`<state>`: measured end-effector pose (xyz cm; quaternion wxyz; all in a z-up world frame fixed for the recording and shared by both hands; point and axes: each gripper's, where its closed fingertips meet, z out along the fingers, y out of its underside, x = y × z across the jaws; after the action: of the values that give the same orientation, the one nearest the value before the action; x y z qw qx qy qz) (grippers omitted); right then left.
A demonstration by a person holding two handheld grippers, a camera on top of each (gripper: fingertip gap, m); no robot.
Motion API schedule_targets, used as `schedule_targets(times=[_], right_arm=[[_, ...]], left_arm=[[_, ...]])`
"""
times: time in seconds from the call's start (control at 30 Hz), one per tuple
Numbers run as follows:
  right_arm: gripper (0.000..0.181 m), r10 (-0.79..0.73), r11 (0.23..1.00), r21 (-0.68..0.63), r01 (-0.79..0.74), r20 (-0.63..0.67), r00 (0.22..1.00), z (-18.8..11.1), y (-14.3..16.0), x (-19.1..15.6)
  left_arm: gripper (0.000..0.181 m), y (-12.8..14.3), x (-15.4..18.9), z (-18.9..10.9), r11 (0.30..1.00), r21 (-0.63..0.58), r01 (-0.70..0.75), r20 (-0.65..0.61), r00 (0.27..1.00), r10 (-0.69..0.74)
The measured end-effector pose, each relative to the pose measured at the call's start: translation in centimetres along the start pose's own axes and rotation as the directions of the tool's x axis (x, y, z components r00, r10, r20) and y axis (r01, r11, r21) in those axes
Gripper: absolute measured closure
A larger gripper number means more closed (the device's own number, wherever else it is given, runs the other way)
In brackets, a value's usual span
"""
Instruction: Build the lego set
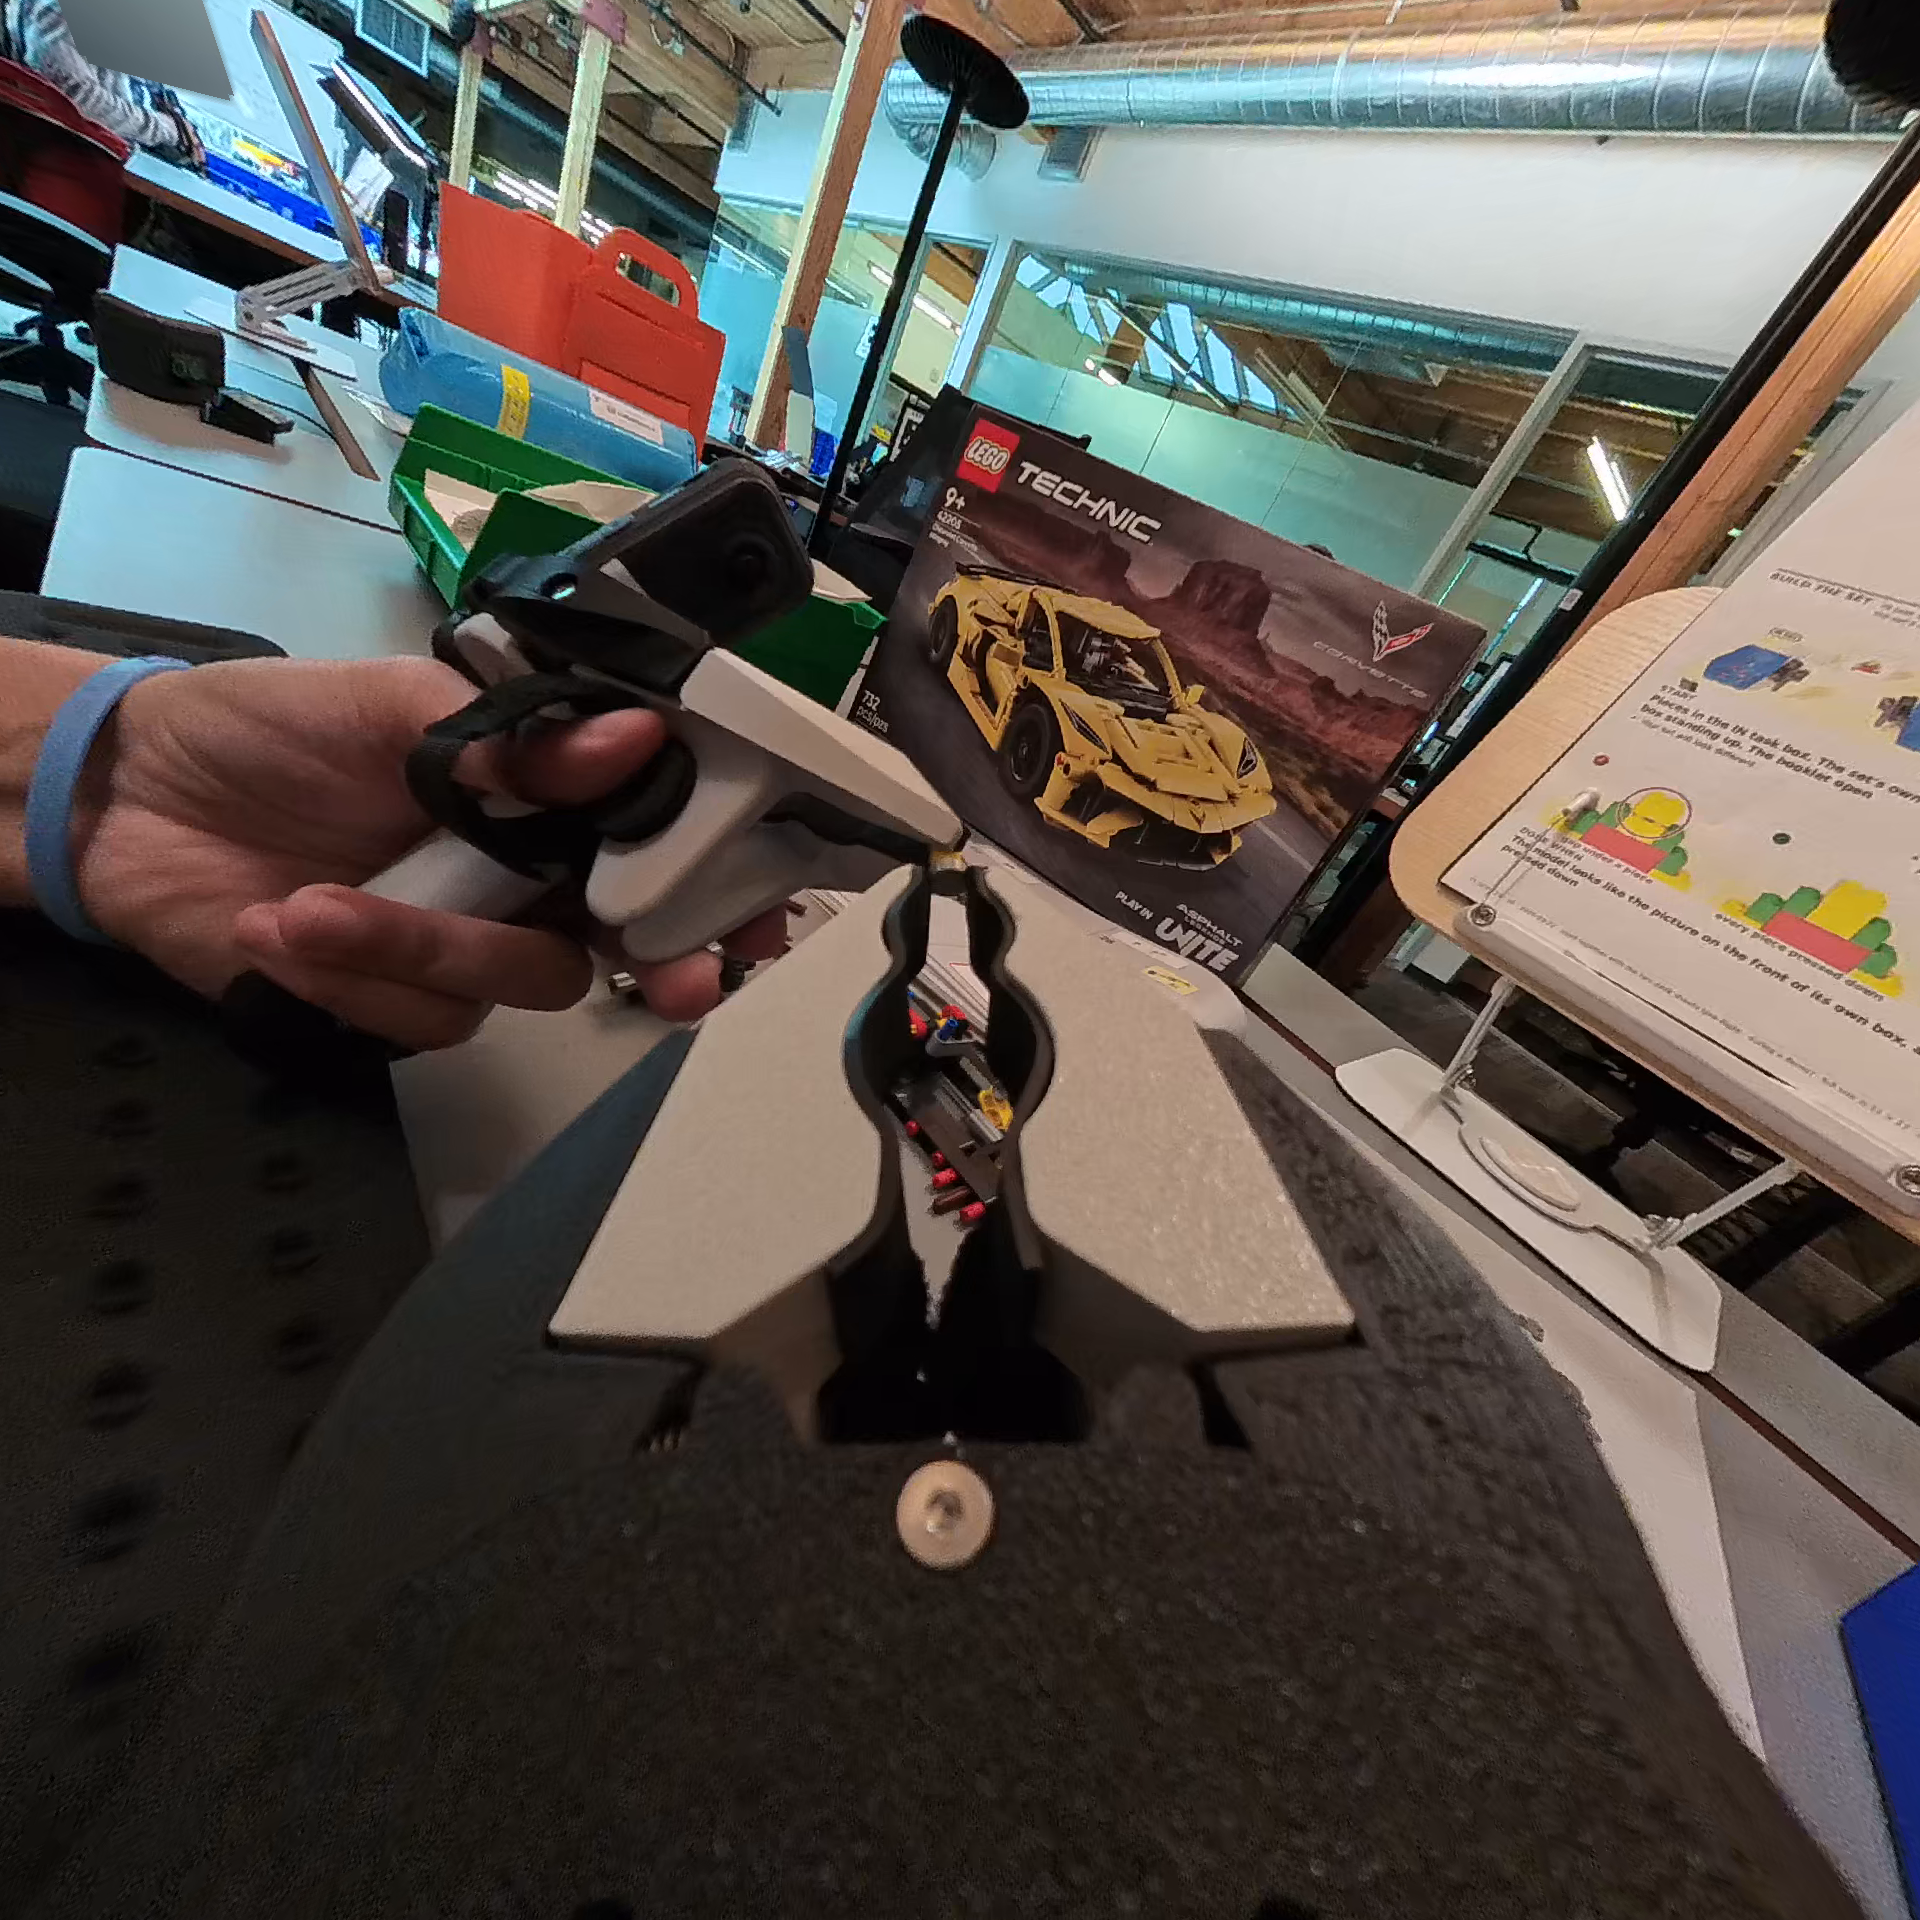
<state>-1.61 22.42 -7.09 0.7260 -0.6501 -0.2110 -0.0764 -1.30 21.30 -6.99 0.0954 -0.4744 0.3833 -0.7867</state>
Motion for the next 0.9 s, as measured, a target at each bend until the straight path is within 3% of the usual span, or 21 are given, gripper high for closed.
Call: schedule_targets(times=[0.23, 0.37, 0.53, 0.63, 0.77, 0.9], right_arm=[[0.176, -0.057, 0.993, -0.098, 0.059, 0.019, 0.998, 0.3, 1.4, -0.4], [0.175, -0.039, 0.991, -0.127, 0.042, 0.027, 0.999, 0.4, 1.8, -0.5], [0.176, 0.006, 0.986, -0.169, 0.003, 0.049, 0.999, 0.5, 2.5, -0.8], [0.176, 0.019, 0.985, -0.174, -0.01, 0.053, 0.998, 0.5, 2.5, -0.8], [0.176, 0.025, 0.987, -0.159, -0.015, 0.06, 0.998, 0.5, 2.3, -0.9], [0.175, 0.046, 0.997, -0.069, -0.04, 0.076, 0.996, 0.4, 1.2, -1.2]], left_arm=[[0.177, 0.7, -1.2, -0.5, 0.978, -0.154, -0.14, 0.124, 0.979, 0.16], [0.177, 0.9, -1.6, -0.6, 0.972, -0.176, -0.158, 0.156, 0.97, 0.186], [0.177, 1.3, -2.2, -0.8, 0.91, -0.281, -0.306, 0.23, 0.899, 0.373], [0.177, 1.4, -2.3, -0.8, 0.889, -0.314, -0.333, 0.241, 0.878, 0.413], [0.177, 1.4, -2.0, -0.8, 0.916, -0.283, -0.286, 0.214, 0.912, 0.351], [0.177, 1.0, -0.8, -1.0, 0.982, -0.164, -0.093, 0.08, 0.991, 0.107]])
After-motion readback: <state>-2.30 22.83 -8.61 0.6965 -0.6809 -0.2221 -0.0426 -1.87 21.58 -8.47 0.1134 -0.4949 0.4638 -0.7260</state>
